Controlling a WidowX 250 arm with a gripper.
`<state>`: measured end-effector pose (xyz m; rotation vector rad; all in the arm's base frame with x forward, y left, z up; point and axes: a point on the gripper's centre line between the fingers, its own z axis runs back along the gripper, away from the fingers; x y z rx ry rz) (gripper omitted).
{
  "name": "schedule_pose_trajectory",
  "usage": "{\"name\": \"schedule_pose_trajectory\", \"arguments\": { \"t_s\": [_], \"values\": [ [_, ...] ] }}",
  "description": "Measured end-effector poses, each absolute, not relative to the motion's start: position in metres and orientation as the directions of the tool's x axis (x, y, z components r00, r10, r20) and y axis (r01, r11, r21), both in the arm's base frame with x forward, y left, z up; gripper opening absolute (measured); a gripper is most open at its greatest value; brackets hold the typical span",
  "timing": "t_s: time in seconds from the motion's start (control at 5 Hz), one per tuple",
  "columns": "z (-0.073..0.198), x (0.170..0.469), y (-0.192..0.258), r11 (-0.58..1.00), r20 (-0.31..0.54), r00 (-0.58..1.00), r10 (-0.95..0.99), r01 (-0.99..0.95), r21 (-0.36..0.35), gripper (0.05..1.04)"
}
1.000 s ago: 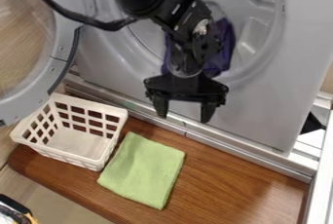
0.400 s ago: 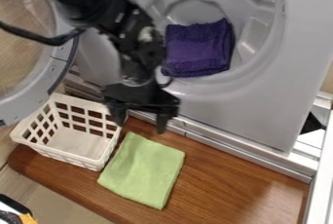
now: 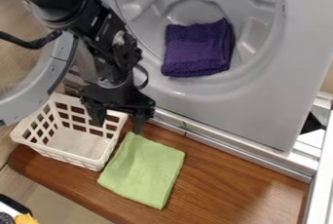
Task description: Moved the basket to the right side of the table
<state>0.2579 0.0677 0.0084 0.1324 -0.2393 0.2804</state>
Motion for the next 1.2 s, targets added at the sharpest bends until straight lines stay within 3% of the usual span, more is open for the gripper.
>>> {"name": "schedule_pose_trajectory", "arguments": {
  "t_s": [0.6, 0.8, 1.2],
  "values": [
    [-0.033, 0.259, 0.071, 0.944, 0.162, 0.95, 0.268, -0.293, 0.155, 0.999],
    [-0.041, 0.258, 0.076, 0.935, 0.155, 0.942, 0.298, -0.321, 0.151, 0.943],
    [-0.047, 0.256, 0.081, 0.92, 0.152, 0.937, 0.315, -0.341, 0.194, 0.338]
  ]
}}
